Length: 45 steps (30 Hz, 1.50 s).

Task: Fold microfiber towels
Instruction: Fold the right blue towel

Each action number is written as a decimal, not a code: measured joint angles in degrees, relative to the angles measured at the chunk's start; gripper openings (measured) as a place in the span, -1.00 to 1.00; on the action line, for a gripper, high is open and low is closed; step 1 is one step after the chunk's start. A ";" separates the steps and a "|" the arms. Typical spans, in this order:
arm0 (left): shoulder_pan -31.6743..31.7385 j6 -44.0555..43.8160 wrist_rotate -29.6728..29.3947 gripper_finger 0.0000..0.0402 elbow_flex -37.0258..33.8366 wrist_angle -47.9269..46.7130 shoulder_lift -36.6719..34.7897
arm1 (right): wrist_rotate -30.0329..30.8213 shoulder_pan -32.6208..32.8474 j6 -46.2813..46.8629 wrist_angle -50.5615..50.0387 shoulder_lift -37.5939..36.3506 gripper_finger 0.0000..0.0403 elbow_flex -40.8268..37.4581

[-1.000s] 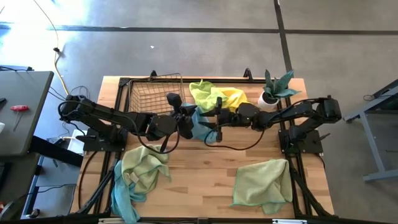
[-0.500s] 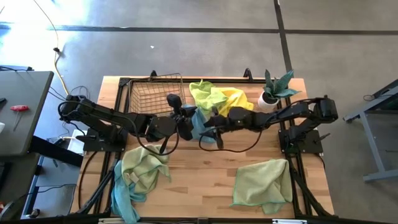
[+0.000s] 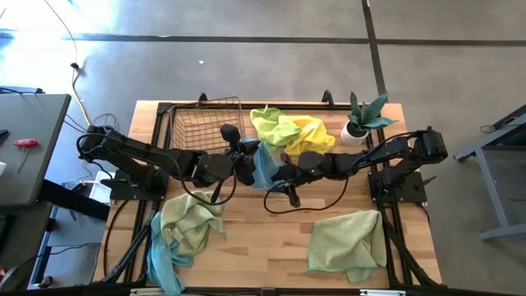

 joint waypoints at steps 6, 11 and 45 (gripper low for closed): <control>0.00 0.31 -0.02 -1.00 0.00 0.02 0.00 | 3.14 0.21 0.12 0.18 1.73 -0.47 0.00; 0.00 0.85 -1.40 -1.00 0.00 0.02 0.00 | 3.21 0.20 0.41 3.04 6.19 -0.55 0.00; -7.18 -30.26 8.33 -1.00 0.00 -14.14 0.00 | 13.16 6.33 11.66 -30.92 -16.83 -1.00 0.00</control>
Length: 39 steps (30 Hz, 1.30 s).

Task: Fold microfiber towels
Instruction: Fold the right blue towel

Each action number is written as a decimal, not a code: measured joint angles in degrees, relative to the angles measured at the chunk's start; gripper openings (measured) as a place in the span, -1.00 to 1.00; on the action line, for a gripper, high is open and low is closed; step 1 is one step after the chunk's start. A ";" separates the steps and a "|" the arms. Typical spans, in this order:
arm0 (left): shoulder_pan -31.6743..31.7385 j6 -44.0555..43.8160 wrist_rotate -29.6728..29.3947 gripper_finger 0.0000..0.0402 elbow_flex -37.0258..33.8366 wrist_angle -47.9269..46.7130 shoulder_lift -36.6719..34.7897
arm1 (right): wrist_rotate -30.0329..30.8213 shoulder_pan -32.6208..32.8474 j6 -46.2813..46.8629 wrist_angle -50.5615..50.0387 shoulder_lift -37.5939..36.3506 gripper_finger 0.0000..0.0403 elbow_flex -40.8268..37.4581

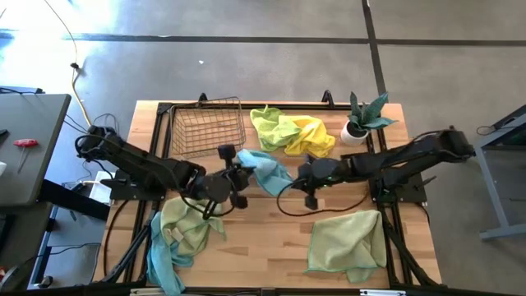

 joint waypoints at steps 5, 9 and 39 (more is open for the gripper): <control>-0.10 -11.97 14.32 -1.00 0.01 -0.22 -0.02 | 0.15 2.58 4.88 -6.67 -8.02 -1.00 0.00; -0.03 -18.20 20.46 -1.00 0.02 -0.48 -0.02 | 0.13 4.22 7.77 -8.64 -13.28 -1.00 0.00; 12.98 -3.74 25.43 -1.00 19.37 -34.60 0.00 | 23.72 0.36 -2.70 -51.29 -7.38 -1.00 30.88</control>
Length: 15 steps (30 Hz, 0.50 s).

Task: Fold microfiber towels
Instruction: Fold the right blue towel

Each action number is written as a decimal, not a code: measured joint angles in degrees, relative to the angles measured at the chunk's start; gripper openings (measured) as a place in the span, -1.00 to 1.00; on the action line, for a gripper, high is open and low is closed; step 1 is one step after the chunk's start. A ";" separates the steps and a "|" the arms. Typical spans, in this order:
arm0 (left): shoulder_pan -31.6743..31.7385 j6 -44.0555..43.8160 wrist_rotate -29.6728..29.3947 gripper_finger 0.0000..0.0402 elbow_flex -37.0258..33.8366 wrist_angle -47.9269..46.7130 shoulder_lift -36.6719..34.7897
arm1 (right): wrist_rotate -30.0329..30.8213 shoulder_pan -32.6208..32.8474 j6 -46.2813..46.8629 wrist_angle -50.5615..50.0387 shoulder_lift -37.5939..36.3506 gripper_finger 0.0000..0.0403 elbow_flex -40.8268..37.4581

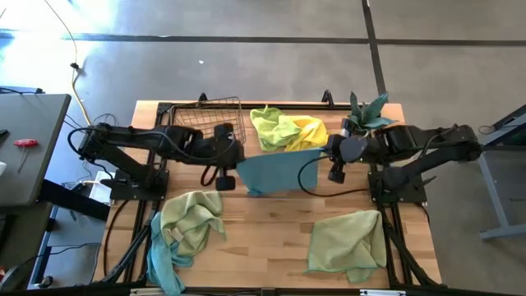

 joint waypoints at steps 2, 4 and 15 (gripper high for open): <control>0.35 4.97 -1.53 -1.00 0.75 -0.23 0.00 | 0.12 -1.13 -1.57 -0.07 0.18 -1.00 1.43; 0.37 10.80 -4.37 -1.00 1.48 -0.22 0.00 | 0.24 -2.36 -3.27 -0.07 0.18 -1.00 2.25; 0.21 25.20 -21.30 -1.00 5.30 1.18 0.00 | 6.00 -8.13 -13.87 2.26 0.25 -1.00 3.02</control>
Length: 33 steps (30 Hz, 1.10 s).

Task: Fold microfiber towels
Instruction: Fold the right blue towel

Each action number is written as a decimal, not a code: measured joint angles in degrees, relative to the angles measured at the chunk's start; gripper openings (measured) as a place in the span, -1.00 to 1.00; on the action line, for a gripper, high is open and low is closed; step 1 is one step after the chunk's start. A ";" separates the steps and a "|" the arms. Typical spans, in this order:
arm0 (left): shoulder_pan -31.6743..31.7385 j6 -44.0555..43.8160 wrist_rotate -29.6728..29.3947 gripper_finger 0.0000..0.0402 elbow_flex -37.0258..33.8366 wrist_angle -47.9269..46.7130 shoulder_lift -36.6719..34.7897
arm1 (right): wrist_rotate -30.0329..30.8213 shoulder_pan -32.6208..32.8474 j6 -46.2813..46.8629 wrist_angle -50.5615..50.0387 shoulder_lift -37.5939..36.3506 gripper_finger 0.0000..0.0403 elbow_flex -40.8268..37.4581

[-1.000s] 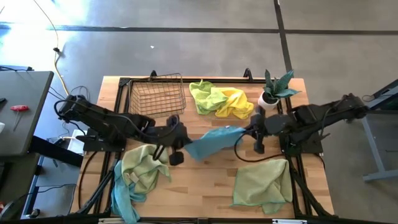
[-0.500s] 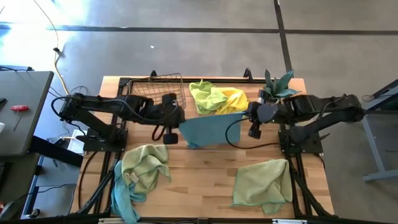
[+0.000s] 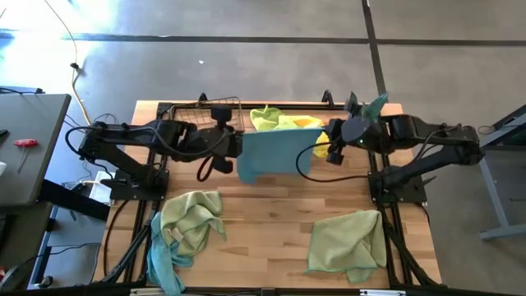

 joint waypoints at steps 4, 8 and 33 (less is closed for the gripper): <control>0.01 3.20 -2.64 -1.00 0.20 0.18 0.00 | 5.98 -0.96 -7.63 4.44 0.00 -1.00 0.00; 0.05 7.28 -5.67 -1.00 0.20 -0.01 0.00 | 7.10 -1.77 -13.78 9.30 0.00 -1.00 0.00; 5.72 12.91 -8.79 -1.00 0.20 6.86 0.00 | 9.59 -8.79 -20.91 17.52 0.29 -1.00 -0.02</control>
